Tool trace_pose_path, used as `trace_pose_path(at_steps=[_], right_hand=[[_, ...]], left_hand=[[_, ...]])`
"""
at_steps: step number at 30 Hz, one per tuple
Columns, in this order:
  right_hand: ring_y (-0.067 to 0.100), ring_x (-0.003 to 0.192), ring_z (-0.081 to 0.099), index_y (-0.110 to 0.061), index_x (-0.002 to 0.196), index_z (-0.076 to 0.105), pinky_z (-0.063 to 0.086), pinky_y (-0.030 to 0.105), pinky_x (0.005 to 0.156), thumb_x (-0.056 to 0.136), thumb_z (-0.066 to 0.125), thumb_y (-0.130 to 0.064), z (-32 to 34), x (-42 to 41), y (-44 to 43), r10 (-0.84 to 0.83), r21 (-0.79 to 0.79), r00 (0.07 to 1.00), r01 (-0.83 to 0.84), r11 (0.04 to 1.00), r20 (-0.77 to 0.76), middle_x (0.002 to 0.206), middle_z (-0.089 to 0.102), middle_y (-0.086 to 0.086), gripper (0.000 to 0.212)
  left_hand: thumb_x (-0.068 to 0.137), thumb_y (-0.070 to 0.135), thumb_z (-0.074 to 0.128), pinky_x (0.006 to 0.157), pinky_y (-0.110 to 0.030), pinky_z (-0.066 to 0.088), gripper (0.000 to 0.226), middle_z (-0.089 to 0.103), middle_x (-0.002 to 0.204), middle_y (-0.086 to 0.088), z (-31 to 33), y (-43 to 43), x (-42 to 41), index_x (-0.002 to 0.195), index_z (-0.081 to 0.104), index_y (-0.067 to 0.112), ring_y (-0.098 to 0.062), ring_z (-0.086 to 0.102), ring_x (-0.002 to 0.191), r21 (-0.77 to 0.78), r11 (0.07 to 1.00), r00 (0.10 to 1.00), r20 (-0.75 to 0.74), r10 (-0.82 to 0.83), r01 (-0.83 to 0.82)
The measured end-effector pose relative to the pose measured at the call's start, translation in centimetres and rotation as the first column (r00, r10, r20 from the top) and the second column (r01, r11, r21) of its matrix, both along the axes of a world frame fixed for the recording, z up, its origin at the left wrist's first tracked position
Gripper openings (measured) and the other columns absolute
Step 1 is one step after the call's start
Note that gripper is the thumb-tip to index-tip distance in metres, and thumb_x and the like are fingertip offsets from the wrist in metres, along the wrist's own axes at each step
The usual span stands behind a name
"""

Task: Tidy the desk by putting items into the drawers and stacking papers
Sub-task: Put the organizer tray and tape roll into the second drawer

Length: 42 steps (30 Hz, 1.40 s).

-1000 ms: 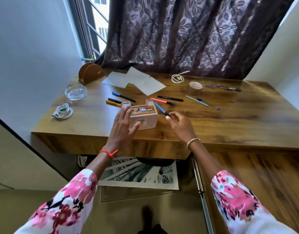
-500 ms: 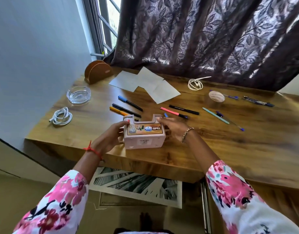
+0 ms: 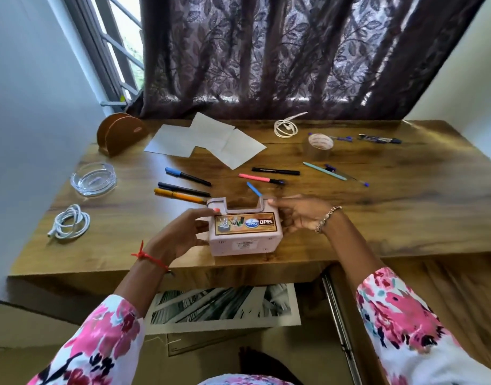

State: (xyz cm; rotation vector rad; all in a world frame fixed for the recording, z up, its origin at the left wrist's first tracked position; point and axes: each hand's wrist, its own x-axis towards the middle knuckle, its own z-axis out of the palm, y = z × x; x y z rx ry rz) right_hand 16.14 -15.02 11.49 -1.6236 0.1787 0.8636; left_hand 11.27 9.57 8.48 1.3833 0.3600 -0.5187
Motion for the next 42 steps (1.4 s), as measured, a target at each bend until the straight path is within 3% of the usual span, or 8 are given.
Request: trace_pose_path(at_steps=[9,13,18,25,31,36,39,42], right_hand=[[0.014,0.071,0.070,-0.012,0.101,0.063,0.060,0.031,0.066,0.086,0.055,-0.005,0.7,-9.1,-10.5,-0.301,0.065,0.940,0.294,0.954,0.161,0.078,0.074,0.002,0.018],[0.019,0.082,0.065,-0.004,0.099,0.066,0.055,0.033,0.081,0.075,0.068,0.000,2.1,-14.7,-15.0,-0.370,-0.109,0.857,0.432,0.895,0.359,0.085,0.071,0.005,0.024],[0.000,0.063,0.058,-0.008,0.081,0.071,0.044,0.015,0.060,0.067,0.079,-0.010,2.9,-21.0,-18.9,-0.263,-0.387,0.756,0.561,0.732,0.599,0.071,0.069,-0.007,0.016],[-0.015,0.080,0.056,-0.008,0.068,0.071,0.041,0.000,0.071,0.054,0.086,-0.023,-1.7,-25.7,-22.2,-0.292,-0.407,0.660,0.691,0.598,0.692,0.089,0.056,-0.002,0.025],[0.018,0.097,0.050,-0.020,0.066,0.066,0.048,0.031,0.084,0.055,0.085,-0.008,-8.6,-26.6,-22.2,-0.352,-0.381,0.600,0.762,0.524,0.718,0.103,0.045,-0.002,0.025],[-0.008,0.096,0.046,0.000,0.086,0.060,0.040,-0.001,0.074,0.059,0.081,0.003,-11.5,-26.1,-20.3,-0.456,-0.301,0.576,0.784,0.542,0.678,0.106,0.042,0.003,0.034],[0.008,0.104,0.038,-0.027,0.074,0.058,0.035,0.001,0.081,0.062,0.081,-0.007,-12.0,-25.8,-19.3,-0.413,-0.335,0.596,0.767,0.547,0.689,0.115,0.037,0.005,0.032],[0.012,0.111,0.033,-0.010,0.083,0.066,0.036,0.009,0.091,0.066,0.079,-0.012,-12.9,-25.5,-19.0,-0.381,-0.397,0.629,0.749,0.530,0.677,0.123,0.040,0.012,0.022]], left_hand=[[0.081,0.001,0.061,0.070,-0.029,0.056,0.022,0.071,0.092,-0.006,0.5,-9.4,-0.4,0.102,0.064,0.008,-0.021,0.067,0.084,-0.085,0.950,0.940,0.192,-0.282,0.302],[0.063,0.006,0.067,0.071,-0.023,0.056,0.040,0.072,0.087,0.006,0.1,-14.6,-1.1,0.102,0.063,0.014,-0.012,0.068,0.085,-0.100,0.854,0.835,0.295,-0.464,0.510],[0.063,-0.002,0.070,0.094,-0.033,0.049,0.073,0.057,0.124,-0.003,-1.1,-21.0,-1.5,0.131,0.046,0.009,-0.018,0.057,0.112,-0.029,0.716,0.686,0.313,-0.657,0.698],[0.067,-0.020,0.066,0.104,-0.040,0.041,0.090,0.044,0.136,0.002,-3.0,-29.3,-1.3,0.142,0.029,0.012,-0.016,0.044,0.127,0.220,0.499,0.403,0.367,-0.838,0.838],[0.076,0.000,0.071,0.091,-0.011,0.042,0.091,0.033,0.134,0.015,-5.7,-32.7,-1.6,0.146,0.015,0.013,-0.005,0.039,0.125,0.514,0.305,0.116,0.366,-0.923,0.802],[0.081,-0.001,0.064,0.107,-0.025,0.031,0.093,0.011,0.154,-0.013,-8.3,-33.3,-1.3,0.146,-0.001,0.013,-0.024,0.025,0.138,0.689,0.192,-0.018,0.286,-0.958,0.699],[0.083,-0.003,0.060,0.114,-0.031,0.021,0.091,-0.005,0.156,-0.010,-9.4,-33.6,-1.3,0.146,-0.003,0.014,-0.022,0.010,0.143,0.776,0.131,-0.045,0.201,-0.979,0.617],[0.081,-0.010,0.056,0.115,-0.035,0.023,0.093,-0.008,0.156,-0.006,-10.4,-33.6,-1.3,0.147,-0.004,0.015,-0.021,0.009,0.143,0.801,0.099,-0.040,0.151,-0.988,0.590]])
